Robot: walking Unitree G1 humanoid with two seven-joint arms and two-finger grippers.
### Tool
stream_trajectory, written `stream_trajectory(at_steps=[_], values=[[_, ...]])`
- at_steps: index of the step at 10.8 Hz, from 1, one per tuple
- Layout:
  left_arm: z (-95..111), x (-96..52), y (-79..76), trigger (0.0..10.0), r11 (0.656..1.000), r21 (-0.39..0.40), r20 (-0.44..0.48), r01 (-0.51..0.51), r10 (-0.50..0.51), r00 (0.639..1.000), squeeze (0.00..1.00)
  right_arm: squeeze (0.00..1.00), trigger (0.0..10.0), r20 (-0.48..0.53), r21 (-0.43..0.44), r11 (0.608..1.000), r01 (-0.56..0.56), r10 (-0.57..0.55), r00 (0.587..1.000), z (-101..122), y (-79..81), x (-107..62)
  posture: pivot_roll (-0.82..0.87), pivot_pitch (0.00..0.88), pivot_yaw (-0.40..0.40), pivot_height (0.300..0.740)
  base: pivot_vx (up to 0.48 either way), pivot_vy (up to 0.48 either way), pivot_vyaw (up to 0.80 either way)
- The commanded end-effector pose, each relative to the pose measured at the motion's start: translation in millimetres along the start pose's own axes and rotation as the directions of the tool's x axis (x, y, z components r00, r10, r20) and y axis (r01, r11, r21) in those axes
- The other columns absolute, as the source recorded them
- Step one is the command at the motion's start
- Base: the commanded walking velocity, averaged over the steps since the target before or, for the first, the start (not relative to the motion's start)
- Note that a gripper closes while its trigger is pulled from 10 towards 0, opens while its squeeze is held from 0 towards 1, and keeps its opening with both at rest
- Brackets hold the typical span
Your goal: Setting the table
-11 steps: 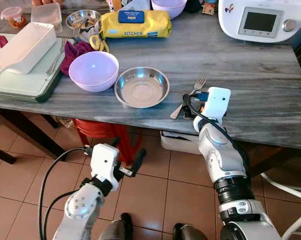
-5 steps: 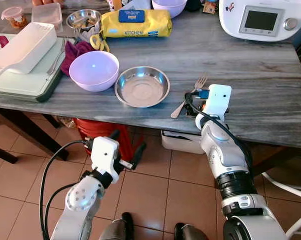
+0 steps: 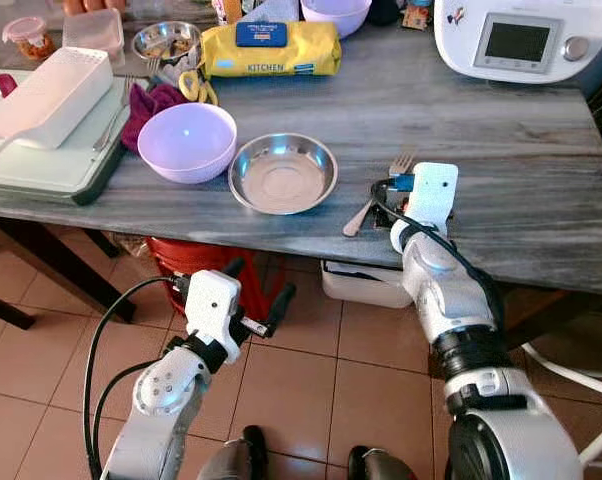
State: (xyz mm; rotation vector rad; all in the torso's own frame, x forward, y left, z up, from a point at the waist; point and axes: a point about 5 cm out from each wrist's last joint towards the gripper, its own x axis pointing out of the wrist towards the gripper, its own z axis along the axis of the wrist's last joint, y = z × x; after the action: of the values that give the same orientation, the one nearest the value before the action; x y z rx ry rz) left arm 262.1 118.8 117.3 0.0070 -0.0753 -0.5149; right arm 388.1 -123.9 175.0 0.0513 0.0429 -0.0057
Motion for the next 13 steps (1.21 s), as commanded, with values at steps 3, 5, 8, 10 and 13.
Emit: stream_trajectory(at_steps=[3, 5, 8, 10, 13], values=[[-3.7, -3.5, 0.5, 10.0, 1.0, 0.0, -0.01, -0.016, 0.016, 1.0, 0.0, 0.0, 0.0, -0.114, -0.045, 0.996, -0.075, 0.07, 0.991, -25.8, 3.1, -3.5, -0.02, 0.221, 0.048, 0.74, 0.0, 0.0, 0.0], [-4.1, -4.3, 2.3, 10.0, 1.0, 0.002, -0.015, -0.022, 0.022, 1.0, 0.0, 0.0, 0.0, -0.137, -0.059, 0.994, -0.092, 0.083, 0.987, -34.4, -6.5, -7.2, -0.02, 0.223, 0.053, 0.74, 0.0, 0.0, 0.0], [-4.2, -2.6, 3.0, 10.0, 1.0, 0.007, -0.018, -0.014, 0.014, 1.0, 0.0, 0.0, 0.0, -0.142, -0.124, 0.985, -0.117, 0.099, 0.985, -36.9, -22.9, -8.6, -0.03, 0.225, 0.063, 0.74, 0.0, 0.0, 0.0], [-4.0, -1.0, 2.1, 10.0, 1.0, 0.008, -0.018, -0.008, 0.008, 1.0, 0.0, 0.0, 0.0, -0.144, -0.158, 0.976, -0.147, 0.125, 0.982, -38.7, -21.6, -10.3, -0.04, 0.225, 0.066, 0.74, 0.0, 0.0, 0.0], [-4.0, -2.4, 2.8, 10.0, 1.0, 0.011, -0.02, -0.012, 0.013, 1.0, 0.0, 0.0, 0.0, -0.138, -0.217, 0.954, -0.207, 0.18, 0.974, -39.2, -19.0, -11.0, -0.03, 0.225, 0.068, 0.74, 0.0, 0.0, 0.0]])
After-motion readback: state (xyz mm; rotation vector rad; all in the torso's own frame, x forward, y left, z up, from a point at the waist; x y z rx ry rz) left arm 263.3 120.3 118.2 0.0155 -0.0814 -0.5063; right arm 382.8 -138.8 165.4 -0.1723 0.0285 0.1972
